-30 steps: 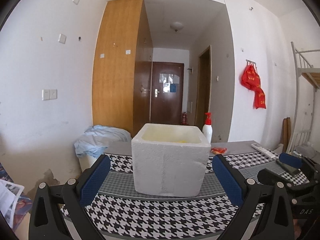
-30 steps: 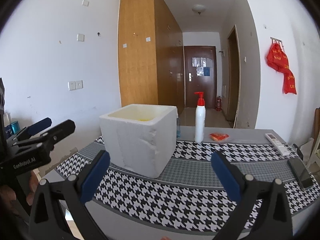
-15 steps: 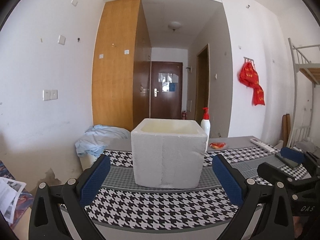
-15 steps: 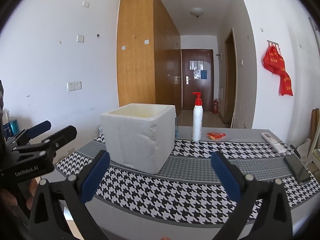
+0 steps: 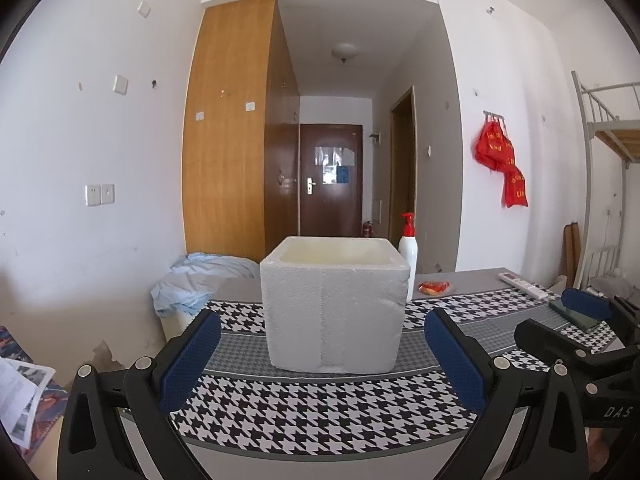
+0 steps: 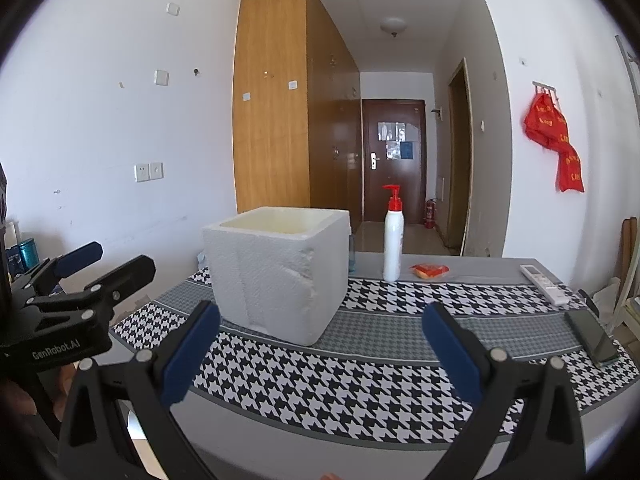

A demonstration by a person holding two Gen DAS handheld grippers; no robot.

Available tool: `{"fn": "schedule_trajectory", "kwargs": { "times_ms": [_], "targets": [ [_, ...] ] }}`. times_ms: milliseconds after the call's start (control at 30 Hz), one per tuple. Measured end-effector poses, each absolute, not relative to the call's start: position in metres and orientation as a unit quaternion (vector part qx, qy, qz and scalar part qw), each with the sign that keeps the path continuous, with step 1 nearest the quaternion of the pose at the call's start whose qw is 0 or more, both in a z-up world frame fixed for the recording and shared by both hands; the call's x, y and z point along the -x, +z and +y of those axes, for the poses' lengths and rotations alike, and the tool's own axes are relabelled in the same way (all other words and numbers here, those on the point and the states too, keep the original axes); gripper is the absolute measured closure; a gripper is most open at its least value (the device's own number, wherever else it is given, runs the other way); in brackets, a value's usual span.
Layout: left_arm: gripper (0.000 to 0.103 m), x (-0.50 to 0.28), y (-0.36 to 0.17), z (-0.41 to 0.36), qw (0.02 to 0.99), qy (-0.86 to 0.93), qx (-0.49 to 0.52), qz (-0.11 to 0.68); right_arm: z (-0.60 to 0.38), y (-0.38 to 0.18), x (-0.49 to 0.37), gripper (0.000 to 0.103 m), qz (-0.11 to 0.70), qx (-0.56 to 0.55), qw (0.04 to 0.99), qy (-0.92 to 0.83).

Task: Organize soft objects

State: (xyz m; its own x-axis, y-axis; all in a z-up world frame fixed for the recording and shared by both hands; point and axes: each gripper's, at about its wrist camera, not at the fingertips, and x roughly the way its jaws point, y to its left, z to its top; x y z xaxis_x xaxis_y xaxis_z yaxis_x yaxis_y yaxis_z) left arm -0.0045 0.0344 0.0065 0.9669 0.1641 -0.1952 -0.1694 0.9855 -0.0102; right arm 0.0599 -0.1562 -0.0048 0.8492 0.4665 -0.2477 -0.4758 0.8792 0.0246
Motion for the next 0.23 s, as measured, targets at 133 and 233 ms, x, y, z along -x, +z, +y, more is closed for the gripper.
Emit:
{"fn": "schedule_trajectory", "kwargs": {
  "times_ms": [133,233],
  "targets": [
    [0.001,0.0046,0.006,0.0328,0.992,0.081,0.013,0.098,-0.156,-0.005,-0.0594,0.001,0.125,0.02,0.961,0.244],
    [0.001,0.0047,0.006,0.0324,0.992,0.08,0.012,0.098,-0.156,-0.005,-0.0593,0.001,0.125,0.02,0.961,0.244]
  ]
}}
